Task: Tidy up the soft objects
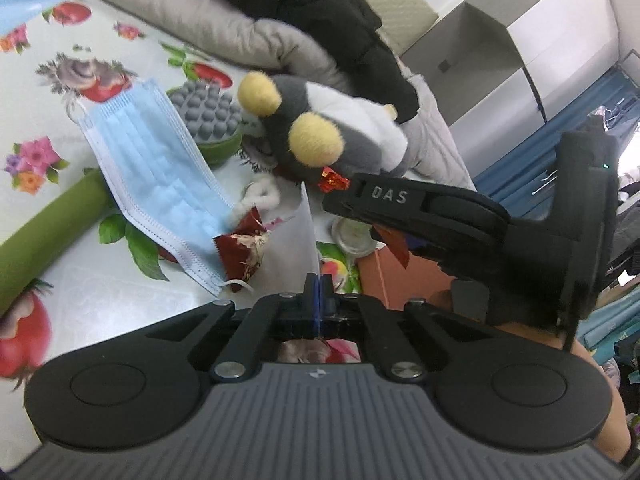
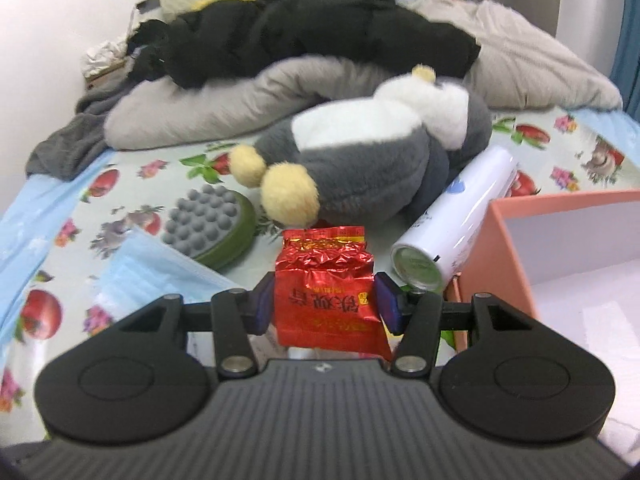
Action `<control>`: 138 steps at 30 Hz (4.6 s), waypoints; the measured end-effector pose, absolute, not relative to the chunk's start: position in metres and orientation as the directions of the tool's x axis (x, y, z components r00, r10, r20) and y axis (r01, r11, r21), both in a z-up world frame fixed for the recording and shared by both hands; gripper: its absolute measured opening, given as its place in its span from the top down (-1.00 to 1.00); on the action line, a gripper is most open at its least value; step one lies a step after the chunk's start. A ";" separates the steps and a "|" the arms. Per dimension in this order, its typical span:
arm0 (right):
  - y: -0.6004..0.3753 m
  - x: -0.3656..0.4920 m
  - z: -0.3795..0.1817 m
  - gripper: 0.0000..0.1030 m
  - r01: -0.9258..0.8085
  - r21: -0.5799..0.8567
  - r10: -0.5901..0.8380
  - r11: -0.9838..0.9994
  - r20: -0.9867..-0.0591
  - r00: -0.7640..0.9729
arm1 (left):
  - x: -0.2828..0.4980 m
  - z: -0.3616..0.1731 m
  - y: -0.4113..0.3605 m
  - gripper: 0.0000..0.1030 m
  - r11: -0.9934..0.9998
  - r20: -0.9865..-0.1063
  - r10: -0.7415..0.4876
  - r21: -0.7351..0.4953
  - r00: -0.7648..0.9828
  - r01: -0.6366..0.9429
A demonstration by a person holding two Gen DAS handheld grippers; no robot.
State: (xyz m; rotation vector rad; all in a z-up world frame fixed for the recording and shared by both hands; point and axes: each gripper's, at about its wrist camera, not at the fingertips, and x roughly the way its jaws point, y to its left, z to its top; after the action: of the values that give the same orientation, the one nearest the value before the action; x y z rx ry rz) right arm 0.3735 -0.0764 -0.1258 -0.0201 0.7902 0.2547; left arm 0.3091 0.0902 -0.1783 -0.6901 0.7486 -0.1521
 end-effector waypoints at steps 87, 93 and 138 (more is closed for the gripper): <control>-0.145 0.153 -0.201 -0.10 -0.451 0.027 0.291 0.892 -0.798 0.528 | 0.162 -0.210 0.011 -0.35 0.965 -0.860 -0.061 0.079 0.506 0.251; -0.145 0.153 -0.201 -0.10 -0.446 0.030 0.292 0.894 -0.794 0.533 | 0.161 -0.213 0.014 -0.01 0.972 -0.852 -0.048 0.080 0.521 0.221; -0.168 0.106 -0.043 -0.07 -0.402 0.107 0.383 0.909 -0.591 0.710 | 0.084 -0.054 0.017 0.04 0.974 -0.675 -0.136 -0.224 0.725 -0.026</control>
State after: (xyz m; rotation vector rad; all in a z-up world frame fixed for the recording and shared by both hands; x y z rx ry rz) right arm 0.1058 -0.1679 -0.0434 -0.0300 0.6489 0.4357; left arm 0.0841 0.0168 -0.0544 -0.2247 0.7588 -0.0615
